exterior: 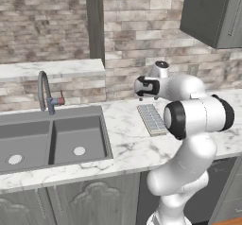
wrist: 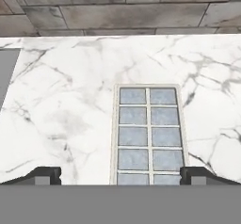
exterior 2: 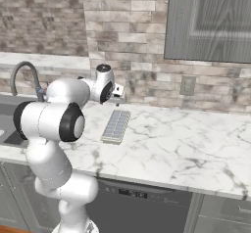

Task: The ice cube tray has been filled with water. Take the tray and place it in the freezer to make ice. Close the freezer door after placing the tray.

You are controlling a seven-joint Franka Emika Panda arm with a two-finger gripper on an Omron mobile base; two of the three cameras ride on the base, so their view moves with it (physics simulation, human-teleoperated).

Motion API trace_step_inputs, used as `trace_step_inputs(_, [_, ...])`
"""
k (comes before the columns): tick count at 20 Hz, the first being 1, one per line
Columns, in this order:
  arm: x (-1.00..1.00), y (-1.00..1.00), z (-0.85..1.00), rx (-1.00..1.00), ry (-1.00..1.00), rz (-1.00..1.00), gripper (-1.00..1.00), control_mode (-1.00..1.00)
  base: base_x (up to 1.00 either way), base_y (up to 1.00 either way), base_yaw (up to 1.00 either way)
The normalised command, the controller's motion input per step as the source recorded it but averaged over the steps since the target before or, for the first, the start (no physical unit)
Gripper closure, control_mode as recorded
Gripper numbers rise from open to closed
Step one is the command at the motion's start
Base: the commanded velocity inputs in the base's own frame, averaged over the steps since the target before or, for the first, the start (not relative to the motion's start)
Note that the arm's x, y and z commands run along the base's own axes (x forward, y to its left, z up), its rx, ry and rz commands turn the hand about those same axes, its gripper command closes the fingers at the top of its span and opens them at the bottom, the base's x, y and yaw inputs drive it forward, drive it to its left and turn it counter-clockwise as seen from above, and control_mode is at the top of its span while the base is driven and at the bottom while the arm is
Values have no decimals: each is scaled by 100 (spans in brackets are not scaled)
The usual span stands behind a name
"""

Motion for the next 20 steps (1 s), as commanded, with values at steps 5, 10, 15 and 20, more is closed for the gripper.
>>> trace_step_inputs(5, [36,0,-26,0,0,0,-100,-100,0,0,0])
trace_step_inputs(10, [31,0,-32,0,0,0,-100,-100,0,0,0])
trace_step_inputs(15, [28,0,-28,0,1,0,-100,-100,0,0,0])
trace_step_inputs(20, [31,0,-21,0,3,0,-100,-100,0,0,0])
